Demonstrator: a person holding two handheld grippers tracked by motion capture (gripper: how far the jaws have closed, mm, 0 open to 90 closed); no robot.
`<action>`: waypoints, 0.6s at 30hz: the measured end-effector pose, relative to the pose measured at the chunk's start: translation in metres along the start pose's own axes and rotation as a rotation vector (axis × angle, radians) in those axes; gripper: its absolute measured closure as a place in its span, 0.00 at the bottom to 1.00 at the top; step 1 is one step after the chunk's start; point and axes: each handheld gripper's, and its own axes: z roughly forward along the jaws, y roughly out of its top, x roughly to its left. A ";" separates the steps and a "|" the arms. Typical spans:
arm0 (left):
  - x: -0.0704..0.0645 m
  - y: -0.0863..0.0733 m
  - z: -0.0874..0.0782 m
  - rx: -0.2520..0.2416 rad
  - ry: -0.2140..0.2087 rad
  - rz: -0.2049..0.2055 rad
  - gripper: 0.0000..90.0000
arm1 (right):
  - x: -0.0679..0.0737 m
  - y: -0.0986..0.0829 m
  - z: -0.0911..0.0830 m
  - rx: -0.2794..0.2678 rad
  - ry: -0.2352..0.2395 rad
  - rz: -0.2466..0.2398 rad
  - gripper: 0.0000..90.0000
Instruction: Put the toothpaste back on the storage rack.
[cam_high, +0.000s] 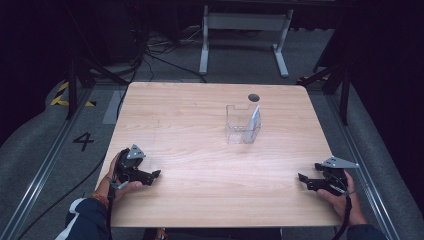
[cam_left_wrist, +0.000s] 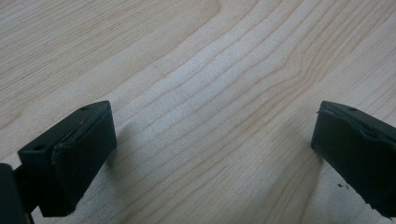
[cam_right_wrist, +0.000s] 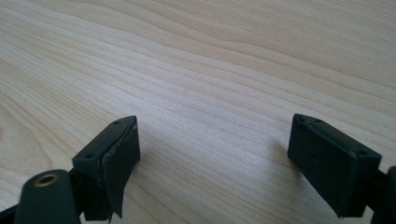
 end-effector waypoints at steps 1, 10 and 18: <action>0.000 0.000 0.000 -0.002 0.004 0.006 0.01 | 0.000 0.000 0.000 0.000 0.000 0.000 0.19; 0.000 0.000 0.000 -0.001 0.001 0.003 0.01 | -0.001 0.000 0.000 -0.001 0.007 -0.005 0.19; 0.001 0.001 0.001 0.002 -0.003 -0.001 0.00 | -0.001 0.000 0.000 -0.001 0.010 -0.004 0.19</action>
